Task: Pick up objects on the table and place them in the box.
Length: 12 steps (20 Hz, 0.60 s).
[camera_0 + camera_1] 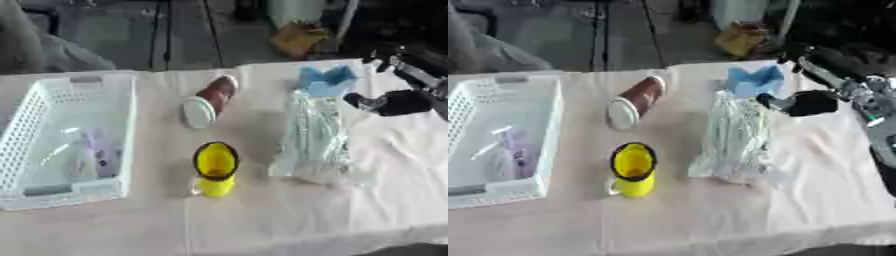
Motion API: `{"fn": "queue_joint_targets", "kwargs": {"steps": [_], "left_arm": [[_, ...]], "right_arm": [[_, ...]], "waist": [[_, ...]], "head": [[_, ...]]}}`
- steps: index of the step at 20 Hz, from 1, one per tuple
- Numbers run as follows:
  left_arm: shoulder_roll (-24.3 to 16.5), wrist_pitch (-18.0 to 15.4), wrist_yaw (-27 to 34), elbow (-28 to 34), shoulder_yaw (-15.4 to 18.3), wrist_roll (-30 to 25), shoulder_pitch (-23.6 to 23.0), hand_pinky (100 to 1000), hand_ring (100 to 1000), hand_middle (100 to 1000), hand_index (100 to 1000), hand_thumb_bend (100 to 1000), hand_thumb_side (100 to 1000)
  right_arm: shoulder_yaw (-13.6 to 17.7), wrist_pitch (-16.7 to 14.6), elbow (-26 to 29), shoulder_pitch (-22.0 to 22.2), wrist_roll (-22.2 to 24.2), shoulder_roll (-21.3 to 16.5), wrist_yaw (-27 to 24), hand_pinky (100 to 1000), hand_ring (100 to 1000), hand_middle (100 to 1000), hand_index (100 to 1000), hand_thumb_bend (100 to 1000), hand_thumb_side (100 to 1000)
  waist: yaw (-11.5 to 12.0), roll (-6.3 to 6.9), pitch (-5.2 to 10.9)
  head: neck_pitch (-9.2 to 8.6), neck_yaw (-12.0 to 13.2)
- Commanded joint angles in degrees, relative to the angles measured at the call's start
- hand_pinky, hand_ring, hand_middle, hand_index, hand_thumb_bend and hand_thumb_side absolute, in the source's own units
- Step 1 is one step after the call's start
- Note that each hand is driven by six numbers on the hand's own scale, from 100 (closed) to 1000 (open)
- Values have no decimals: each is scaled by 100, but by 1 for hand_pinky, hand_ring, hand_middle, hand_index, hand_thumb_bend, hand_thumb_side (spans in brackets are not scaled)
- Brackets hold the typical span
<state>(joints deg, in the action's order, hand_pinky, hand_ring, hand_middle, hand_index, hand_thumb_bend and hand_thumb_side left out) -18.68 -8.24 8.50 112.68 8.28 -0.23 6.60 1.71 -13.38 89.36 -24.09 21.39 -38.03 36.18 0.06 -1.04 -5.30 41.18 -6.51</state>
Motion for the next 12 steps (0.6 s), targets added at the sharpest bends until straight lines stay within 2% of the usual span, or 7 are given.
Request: {"fn": "queue_joint_targets", "kwargs": {"steps": [1, 12], "left_arm": [[-128, -4, -31, 73, 34, -19, 46, 332, 795, 772, 785, 308, 872], [-140, -4, -39, 73, 33, -26, 42, 332, 794, 771, 785, 309, 870]], "right_arm": [[66, -14, 101, -47, -14, -98, -27, 717, 854, 891, 961, 488, 532], [51, -1, 83, -39, -42, -91, -59, 705, 850, 888, 960, 526, 530]], "waist": [[1, -9, 76], [19, -23, 87]], "head": [[34, 5], [50, -10]]}}
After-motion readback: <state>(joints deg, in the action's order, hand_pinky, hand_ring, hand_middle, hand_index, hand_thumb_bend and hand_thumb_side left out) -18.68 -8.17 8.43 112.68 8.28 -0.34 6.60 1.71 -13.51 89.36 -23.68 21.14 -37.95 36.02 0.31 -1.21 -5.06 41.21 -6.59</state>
